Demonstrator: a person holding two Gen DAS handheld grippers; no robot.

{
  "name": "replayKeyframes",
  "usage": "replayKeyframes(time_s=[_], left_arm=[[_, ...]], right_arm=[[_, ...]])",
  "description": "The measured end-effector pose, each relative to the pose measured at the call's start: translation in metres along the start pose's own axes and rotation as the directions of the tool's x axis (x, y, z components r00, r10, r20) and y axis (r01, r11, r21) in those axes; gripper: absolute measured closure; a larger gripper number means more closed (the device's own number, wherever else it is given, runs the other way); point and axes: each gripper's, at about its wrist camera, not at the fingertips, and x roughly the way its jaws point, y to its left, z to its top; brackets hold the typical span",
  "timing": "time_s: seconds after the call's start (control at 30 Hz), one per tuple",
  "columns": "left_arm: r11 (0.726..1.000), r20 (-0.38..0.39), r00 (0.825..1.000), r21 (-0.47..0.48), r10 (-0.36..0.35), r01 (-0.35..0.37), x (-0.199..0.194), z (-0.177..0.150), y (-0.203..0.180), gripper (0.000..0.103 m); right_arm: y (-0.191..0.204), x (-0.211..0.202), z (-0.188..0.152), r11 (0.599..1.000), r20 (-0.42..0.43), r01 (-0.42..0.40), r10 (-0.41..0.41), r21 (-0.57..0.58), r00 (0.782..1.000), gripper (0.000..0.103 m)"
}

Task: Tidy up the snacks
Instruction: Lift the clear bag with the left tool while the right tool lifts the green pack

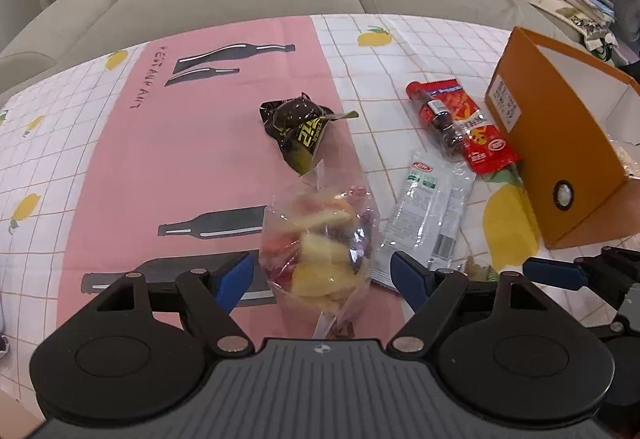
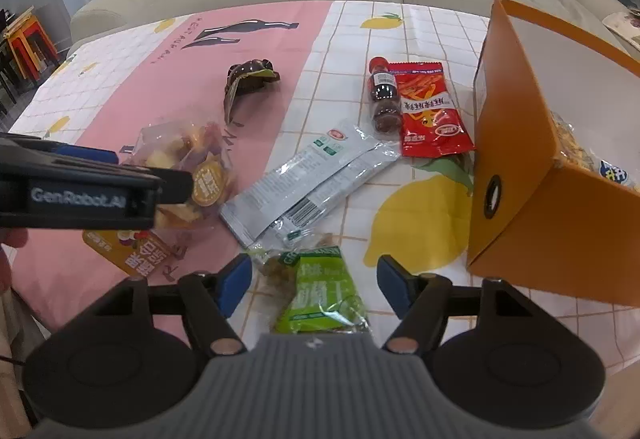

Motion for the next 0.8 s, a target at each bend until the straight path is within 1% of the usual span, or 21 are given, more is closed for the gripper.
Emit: replayKeyframes(time_s=[0.07, 0.2, 0.23, 0.27, 0.33, 0.4, 0.43, 0.6, 0.63, 0.67, 0.8], left_arm=[[1.0, -0.004, 1.0, -0.005, 0.002, -0.002, 0.005, 0.0, 0.001, 0.012], [0.999, -0.031, 0.999, -0.035, -0.024, 0.023, 0.015, -0.001, 0.006, 0.012], [0.999, -0.036, 0.999, -0.043, -0.033, 0.031, 0.017, -0.001, 0.007, 0.015], [0.998, -0.038, 0.999, -0.049, -0.039, 0.037, 0.018, -0.003, 0.008, 0.02], [0.998, -0.037, 0.999, -0.054, -0.037, 0.035, 0.018, -0.004, 0.009, 0.025], [0.998, -0.03, 0.999, -0.046, -0.042, 0.04, 0.016, -0.005, 0.008, 0.029], [0.998, -0.029, 0.998, -0.044, -0.048, 0.046, 0.016, -0.005, 0.008, 0.033], [0.998, -0.028, 0.998, -0.041, -0.052, 0.05, 0.014, -0.005, 0.008, 0.038], [0.998, -0.027, 0.998, -0.044, -0.052, 0.051, 0.013, -0.005, 0.008, 0.04], [0.997, -0.026, 0.998, -0.049, -0.055, 0.053, 0.012, -0.004, 0.008, 0.041], [0.997, 0.003, 0.998, -0.061, -0.056, 0.057, 0.002, -0.004, 0.008, 0.042]], right_arm=[[0.001, 0.003, -0.001, 1.0, -0.007, 0.01, -0.01, -0.007, 1.0, 0.035], [0.001, 0.006, -0.002, 1.0, -0.019, 0.019, -0.02, -0.014, 1.0, 0.036], [0.001, 0.007, -0.003, 1.0, -0.023, 0.023, -0.024, -0.017, 0.999, 0.036], [0.002, 0.009, -0.003, 0.999, -0.027, 0.027, -0.028, -0.02, 0.999, 0.04], [0.003, 0.011, -0.004, 0.999, -0.038, 0.03, -0.031, -0.03, 0.999, 0.048], [0.005, 0.011, -0.004, 0.999, -0.036, 0.029, -0.031, -0.043, 0.999, 0.051], [0.006, 0.011, -0.005, 0.998, -0.033, 0.031, -0.033, -0.05, 0.999, 0.055], [0.009, 0.01, -0.006, 0.996, -0.025, 0.045, -0.047, -0.078, 0.999, 0.062], [0.009, 0.01, -0.007, 0.996, -0.022, 0.047, -0.049, -0.081, 0.999, 0.067], [0.009, 0.009, -0.007, 0.996, -0.018, 0.043, -0.045, -0.08, 0.999, 0.068], [0.009, 0.008, -0.007, 0.996, -0.015, 0.043, -0.045, -0.082, 0.999, 0.07]])
